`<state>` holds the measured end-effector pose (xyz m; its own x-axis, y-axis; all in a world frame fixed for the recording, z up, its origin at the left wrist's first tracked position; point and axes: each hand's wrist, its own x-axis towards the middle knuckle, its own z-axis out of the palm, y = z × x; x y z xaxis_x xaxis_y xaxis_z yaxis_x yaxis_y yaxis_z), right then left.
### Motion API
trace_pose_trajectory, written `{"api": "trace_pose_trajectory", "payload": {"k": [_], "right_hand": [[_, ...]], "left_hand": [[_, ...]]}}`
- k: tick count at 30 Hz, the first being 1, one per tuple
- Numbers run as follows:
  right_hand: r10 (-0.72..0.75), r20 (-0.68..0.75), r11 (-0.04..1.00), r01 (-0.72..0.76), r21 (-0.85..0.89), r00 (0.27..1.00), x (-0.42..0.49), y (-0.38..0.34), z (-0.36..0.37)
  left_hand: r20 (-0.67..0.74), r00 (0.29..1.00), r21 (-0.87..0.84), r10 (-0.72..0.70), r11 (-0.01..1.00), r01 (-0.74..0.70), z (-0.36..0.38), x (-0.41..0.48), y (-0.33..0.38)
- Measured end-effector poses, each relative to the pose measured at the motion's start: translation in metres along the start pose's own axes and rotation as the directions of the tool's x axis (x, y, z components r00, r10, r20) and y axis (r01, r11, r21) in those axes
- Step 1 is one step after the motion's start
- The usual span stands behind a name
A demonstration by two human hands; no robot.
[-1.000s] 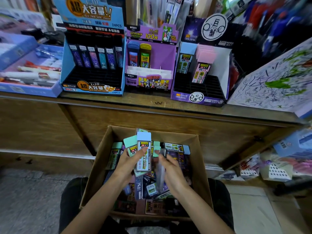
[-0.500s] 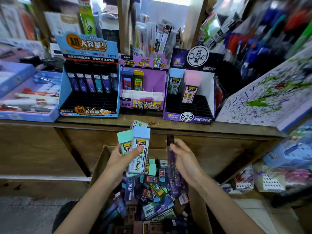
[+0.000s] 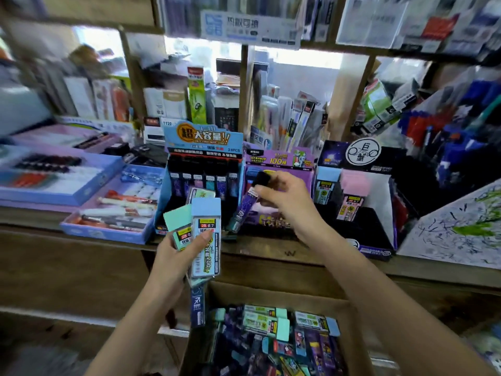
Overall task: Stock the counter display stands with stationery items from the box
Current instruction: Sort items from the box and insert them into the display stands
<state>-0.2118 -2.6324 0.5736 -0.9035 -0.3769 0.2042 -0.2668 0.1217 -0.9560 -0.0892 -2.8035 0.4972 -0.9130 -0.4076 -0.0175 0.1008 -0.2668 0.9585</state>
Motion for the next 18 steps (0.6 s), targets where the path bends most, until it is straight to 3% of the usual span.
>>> {"api": "trace_pose_trajectory", "payload": {"k": [6,11,15,18], "right_hand": [[-0.132,-0.044,0.965,0.118,-0.233,0.990,0.062,-0.016,0.032],[-0.235,-0.008,0.812,0.191,-0.552,0.972,0.083,-0.005,0.040],[-0.247,0.040,0.736,0.214,-0.642,0.968,0.087,0.005,0.044],[-0.205,0.050,0.769,0.192,-0.610,0.978,0.095,0.004,0.043]], "left_hand": [[-0.004,0.999,0.013,0.037,0.999,-0.037,-0.028,0.015,0.009],[-0.016,0.999,-0.020,0.034,0.999,-0.034,-0.040,0.023,0.001],[-0.025,0.999,-0.059,0.029,0.998,-0.030,-0.044,0.026,-0.008],[-0.038,0.999,-0.071,0.035,0.997,-0.038,-0.044,0.030,-0.011]]}}
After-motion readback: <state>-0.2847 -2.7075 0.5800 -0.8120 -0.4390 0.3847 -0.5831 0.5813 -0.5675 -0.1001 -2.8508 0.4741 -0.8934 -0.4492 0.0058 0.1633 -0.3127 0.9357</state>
